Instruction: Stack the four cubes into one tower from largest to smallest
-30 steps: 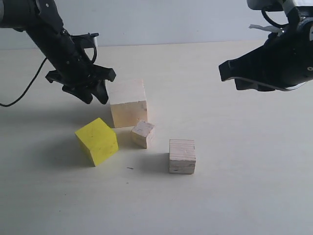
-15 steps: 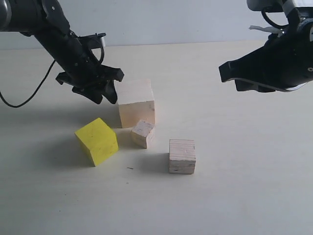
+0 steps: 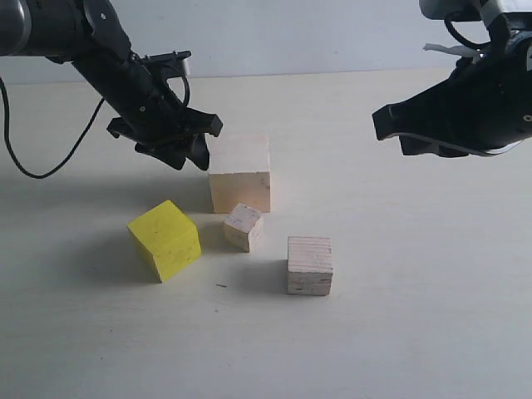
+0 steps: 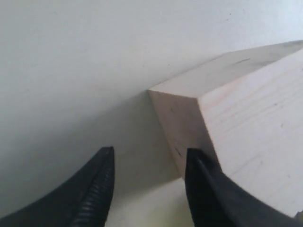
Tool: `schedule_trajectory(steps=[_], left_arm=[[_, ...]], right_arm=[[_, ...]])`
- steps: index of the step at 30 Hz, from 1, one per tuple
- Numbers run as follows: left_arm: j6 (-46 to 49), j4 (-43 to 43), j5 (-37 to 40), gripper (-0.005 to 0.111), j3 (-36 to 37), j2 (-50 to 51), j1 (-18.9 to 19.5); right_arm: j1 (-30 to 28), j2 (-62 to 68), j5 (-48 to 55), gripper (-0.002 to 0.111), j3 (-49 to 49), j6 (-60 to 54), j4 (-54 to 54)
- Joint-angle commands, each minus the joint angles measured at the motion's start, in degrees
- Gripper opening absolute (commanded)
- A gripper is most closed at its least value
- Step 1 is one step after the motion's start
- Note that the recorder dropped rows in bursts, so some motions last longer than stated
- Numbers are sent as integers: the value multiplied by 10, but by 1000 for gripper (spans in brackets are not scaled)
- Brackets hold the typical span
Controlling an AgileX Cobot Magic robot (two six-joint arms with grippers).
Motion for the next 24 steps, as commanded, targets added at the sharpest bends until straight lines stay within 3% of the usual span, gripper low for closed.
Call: schedule_trajectory(steps=[1,9,16,24], left_arm=[[0,-3,-7,47,1,-2,-1],[-15,29,12,47,1,-9,1],[-41,84,70,47,1,-79,18],[92,73,174,60,1,-165,-1]], right_arm=[[1,1,1,0,-3,-4,-3],[1,1,8,0,-3,-4,-3],[1,1,10,0,-3,-4,-3],[1,1,11,0,-3,-4,-3]])
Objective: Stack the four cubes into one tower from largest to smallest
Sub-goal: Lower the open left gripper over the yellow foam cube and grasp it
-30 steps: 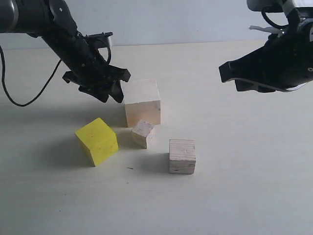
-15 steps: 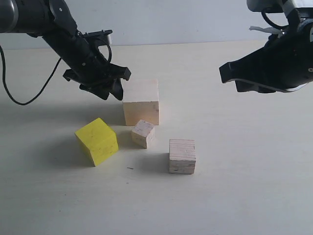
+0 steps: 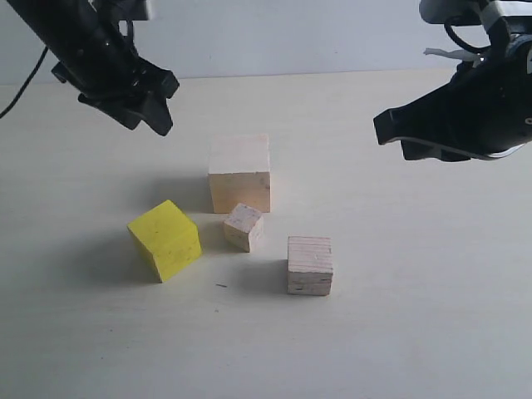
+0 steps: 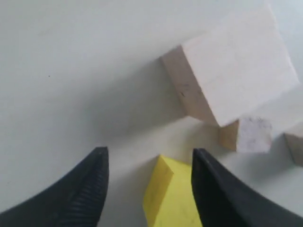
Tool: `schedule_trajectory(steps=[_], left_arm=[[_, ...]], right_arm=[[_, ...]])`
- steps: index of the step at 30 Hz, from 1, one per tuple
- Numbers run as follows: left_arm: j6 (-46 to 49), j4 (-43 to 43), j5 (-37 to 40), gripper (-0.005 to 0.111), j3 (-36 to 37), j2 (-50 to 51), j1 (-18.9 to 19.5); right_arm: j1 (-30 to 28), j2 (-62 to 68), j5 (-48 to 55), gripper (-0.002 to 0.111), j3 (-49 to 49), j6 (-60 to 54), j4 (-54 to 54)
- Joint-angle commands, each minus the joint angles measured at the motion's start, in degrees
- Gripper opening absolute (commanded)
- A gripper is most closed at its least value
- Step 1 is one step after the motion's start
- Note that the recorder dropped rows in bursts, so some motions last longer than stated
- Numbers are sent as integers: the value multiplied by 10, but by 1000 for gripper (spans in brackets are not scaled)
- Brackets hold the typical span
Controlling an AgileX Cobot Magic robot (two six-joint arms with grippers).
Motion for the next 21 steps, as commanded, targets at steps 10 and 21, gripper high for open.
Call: schedule_trajectory(steps=[10,21], left_arm=[[90,18,64,73,80,-57,-55],[173,11,-31,78,154,-57,-71]], right_arm=[[1,1,-1,0,-3,-35,-3],[1,1,-1,0,-3,-67,-3]])
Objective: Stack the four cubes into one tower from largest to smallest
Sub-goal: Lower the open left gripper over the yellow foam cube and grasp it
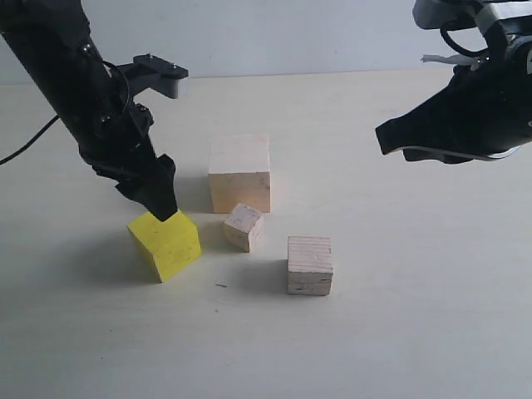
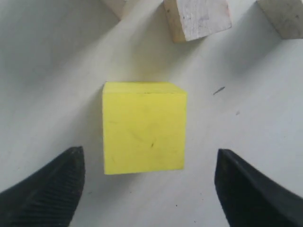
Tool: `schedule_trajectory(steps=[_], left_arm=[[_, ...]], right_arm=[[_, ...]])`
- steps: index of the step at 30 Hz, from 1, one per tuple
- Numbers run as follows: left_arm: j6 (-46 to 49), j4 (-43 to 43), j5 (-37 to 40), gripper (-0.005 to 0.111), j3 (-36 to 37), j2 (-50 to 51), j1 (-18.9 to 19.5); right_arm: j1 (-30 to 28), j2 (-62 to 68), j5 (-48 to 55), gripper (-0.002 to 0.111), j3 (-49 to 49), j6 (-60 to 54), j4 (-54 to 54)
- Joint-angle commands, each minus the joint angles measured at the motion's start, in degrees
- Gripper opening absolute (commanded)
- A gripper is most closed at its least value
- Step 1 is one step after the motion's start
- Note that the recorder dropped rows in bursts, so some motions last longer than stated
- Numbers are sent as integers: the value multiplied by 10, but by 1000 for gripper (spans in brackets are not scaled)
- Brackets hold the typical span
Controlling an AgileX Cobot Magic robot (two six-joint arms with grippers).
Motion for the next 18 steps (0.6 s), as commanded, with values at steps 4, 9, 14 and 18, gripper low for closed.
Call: schedule_trajectory(steps=[4,9,14,18], left_arm=[[46,-19,-48,85,7,-3,-10],[46,-19,-46,85,8,20,-10],[46,-18,-43,85,8,42,-10],[46,-16,-43,85,18,53,-10]], right_arm=[[1,1,-3,0,-3,-17,-3],[1,1,-3,0,-3,-17,-3],[1,1,-3,0,-3,-17,-3],[1,1,-3,0,-3,-17,-3]])
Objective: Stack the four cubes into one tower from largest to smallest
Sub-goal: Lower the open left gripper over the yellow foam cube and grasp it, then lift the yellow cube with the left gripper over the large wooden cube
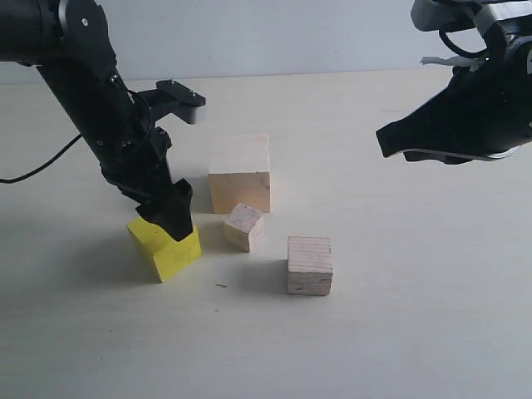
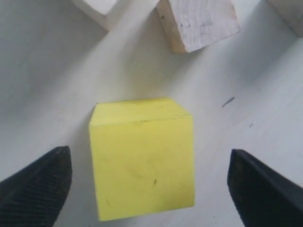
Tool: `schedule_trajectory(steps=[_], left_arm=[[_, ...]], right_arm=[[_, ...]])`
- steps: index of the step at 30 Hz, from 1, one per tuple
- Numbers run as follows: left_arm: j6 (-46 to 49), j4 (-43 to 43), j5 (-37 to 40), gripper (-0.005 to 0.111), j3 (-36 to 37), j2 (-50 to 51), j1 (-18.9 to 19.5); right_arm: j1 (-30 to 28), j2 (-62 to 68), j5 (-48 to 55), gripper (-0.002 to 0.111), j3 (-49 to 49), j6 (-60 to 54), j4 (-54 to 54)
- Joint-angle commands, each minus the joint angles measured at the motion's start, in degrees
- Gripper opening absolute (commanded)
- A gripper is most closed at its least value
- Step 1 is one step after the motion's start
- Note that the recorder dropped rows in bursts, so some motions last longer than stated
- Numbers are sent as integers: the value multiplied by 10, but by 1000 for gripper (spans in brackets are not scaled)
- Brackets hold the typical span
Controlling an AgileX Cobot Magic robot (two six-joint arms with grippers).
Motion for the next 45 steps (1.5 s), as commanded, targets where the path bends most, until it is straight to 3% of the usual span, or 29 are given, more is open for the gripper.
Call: schedule_trajectory(steps=[1,9,12,15,19,20,23,32,39,45], left_arm=[[3,-1,-5,85,13,10,-2],[4,-1,-26,85,25,38,-2],[4,0,-27,77,25,42,-2],[1,0,-18,54,25,42,-2],[1,7,40,7,23,41,-2],[6,16,61,1,22,41,-2],[0,29,118,0,11,38,-2],[-32,13,121,0,-51,-9,-2],[-138,-41,121,0,-114,-31,-2],[-366,-22,121,0,-197,-32,-11]], right_arm=[[1,1,-3,0,-3,-5,-3],[1,1,-3,0,-3,-5,-3],[1,1,-3,0,-3,-5,-3],[1,1,-3,0,-3,-5,-3],[1,1,-2,0,-3,-5,-3],[1,1,-2,0,-3,-5,-3],[1,1,-2,0,-3,-5,-3],[1,1,-2,0,-3,-5,-3],[1,1,-2,0,-3,-5,-3],[1,1,-2,0,-3,-1,-2]])
